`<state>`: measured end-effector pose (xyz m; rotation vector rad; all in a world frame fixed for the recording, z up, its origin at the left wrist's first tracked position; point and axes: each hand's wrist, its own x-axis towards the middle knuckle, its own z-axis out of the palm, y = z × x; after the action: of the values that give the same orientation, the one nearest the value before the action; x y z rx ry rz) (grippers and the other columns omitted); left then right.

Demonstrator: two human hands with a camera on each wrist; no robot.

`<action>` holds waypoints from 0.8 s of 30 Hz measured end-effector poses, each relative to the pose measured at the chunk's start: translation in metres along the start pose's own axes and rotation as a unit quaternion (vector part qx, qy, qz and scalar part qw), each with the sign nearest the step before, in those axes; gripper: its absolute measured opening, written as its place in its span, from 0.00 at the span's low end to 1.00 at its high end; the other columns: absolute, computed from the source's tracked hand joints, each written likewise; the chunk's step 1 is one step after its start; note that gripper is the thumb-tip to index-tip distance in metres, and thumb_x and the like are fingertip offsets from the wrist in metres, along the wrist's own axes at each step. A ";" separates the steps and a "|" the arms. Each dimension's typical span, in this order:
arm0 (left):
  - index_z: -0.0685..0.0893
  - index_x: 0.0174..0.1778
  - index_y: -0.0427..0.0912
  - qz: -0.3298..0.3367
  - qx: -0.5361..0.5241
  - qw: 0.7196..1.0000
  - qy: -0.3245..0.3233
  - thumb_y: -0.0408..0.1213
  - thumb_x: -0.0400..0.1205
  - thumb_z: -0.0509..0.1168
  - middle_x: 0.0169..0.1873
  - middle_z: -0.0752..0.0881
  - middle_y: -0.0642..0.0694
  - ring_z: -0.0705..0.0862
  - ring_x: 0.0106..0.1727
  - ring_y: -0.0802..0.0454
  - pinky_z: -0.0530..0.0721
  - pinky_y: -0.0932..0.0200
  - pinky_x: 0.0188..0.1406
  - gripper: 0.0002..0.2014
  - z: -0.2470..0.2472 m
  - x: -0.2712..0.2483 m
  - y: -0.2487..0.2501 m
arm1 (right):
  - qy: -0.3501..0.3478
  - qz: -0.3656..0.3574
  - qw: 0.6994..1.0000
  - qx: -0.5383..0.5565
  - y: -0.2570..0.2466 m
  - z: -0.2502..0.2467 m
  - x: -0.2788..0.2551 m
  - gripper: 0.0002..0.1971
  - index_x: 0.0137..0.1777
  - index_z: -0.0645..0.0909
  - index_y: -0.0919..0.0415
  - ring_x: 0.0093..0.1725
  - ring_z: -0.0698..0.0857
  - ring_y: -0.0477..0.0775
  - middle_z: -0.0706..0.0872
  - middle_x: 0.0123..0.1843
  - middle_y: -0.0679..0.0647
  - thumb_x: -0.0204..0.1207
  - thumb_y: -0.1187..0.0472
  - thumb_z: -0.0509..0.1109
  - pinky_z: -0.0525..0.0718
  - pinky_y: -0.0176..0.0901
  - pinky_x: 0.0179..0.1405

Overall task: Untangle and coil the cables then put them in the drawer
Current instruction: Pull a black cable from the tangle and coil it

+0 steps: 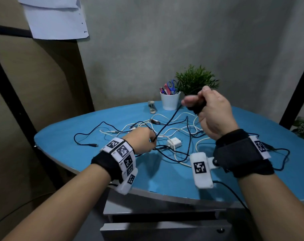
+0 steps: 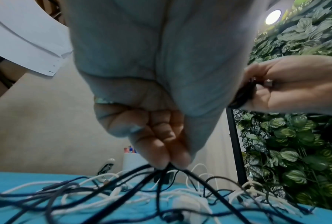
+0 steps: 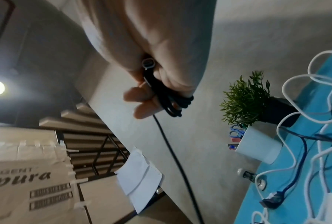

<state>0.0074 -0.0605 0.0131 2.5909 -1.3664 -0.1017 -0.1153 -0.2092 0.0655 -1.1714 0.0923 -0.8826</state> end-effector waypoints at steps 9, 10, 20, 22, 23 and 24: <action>0.80 0.33 0.48 -0.025 -0.248 0.953 0.172 0.28 0.81 0.60 0.32 0.86 0.48 0.87 0.30 0.57 0.84 0.64 0.30 0.13 -0.028 0.010 0.000 | -0.001 0.024 0.995 -0.095 0.008 -0.006 0.000 0.11 0.40 0.67 0.58 0.41 0.90 0.54 0.91 0.41 0.58 0.86 0.61 0.53 0.83 0.40 0.47; 0.79 0.33 0.47 -0.015 -0.301 0.933 0.196 0.26 0.81 0.59 0.31 0.85 0.46 0.86 0.26 0.59 0.84 0.66 0.27 0.15 -0.035 0.013 0.002 | -0.003 0.029 0.991 -0.132 0.013 -0.007 0.000 0.11 0.40 0.67 0.57 0.36 0.89 0.51 0.90 0.33 0.55 0.86 0.60 0.53 0.80 0.39 0.44; 0.80 0.35 0.46 -0.001 -0.291 0.933 0.210 0.36 0.83 0.63 0.26 0.83 0.49 0.78 0.18 0.58 0.78 0.67 0.19 0.10 -0.056 0.011 0.002 | -0.007 0.068 0.976 -0.205 0.035 -0.006 -0.007 0.13 0.39 0.72 0.63 0.29 0.76 0.55 0.74 0.14 0.49 0.84 0.59 0.55 0.75 0.53 0.50; 0.83 0.39 0.42 -0.021 -0.287 0.934 0.211 0.39 0.83 0.61 0.23 0.81 0.50 0.76 0.17 0.59 0.74 0.68 0.18 0.10 -0.053 0.004 -0.003 | -0.012 0.079 0.979 -0.189 0.037 -0.003 -0.009 0.14 0.36 0.71 0.62 0.25 0.74 0.54 0.72 0.13 0.49 0.84 0.59 0.55 0.76 0.53 0.46; 0.85 0.41 0.41 -0.033 -0.286 0.932 0.219 0.40 0.84 0.60 0.23 0.80 0.51 0.75 0.15 0.60 0.72 0.69 0.17 0.11 -0.052 0.001 -0.005 | -0.015 0.084 0.981 -0.172 0.036 -0.001 -0.011 0.15 0.35 0.70 0.62 0.23 0.74 0.53 0.71 0.14 0.50 0.84 0.58 0.55 0.77 0.52 0.44; 0.85 0.43 0.41 -0.044 -0.281 0.931 0.228 0.41 0.84 0.59 0.22 0.80 0.51 0.73 0.15 0.61 0.70 0.69 0.16 0.12 -0.050 -0.003 -0.007 | -0.019 0.091 0.985 -0.145 0.036 0.001 -0.013 0.16 0.34 0.69 0.61 0.21 0.72 0.52 0.69 0.15 0.50 0.85 0.58 0.54 0.79 0.51 0.41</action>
<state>0.0191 -0.0464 0.0605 2.0211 -0.8879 0.0822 -0.1035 -0.1963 0.0321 -1.4246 0.3009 -0.6995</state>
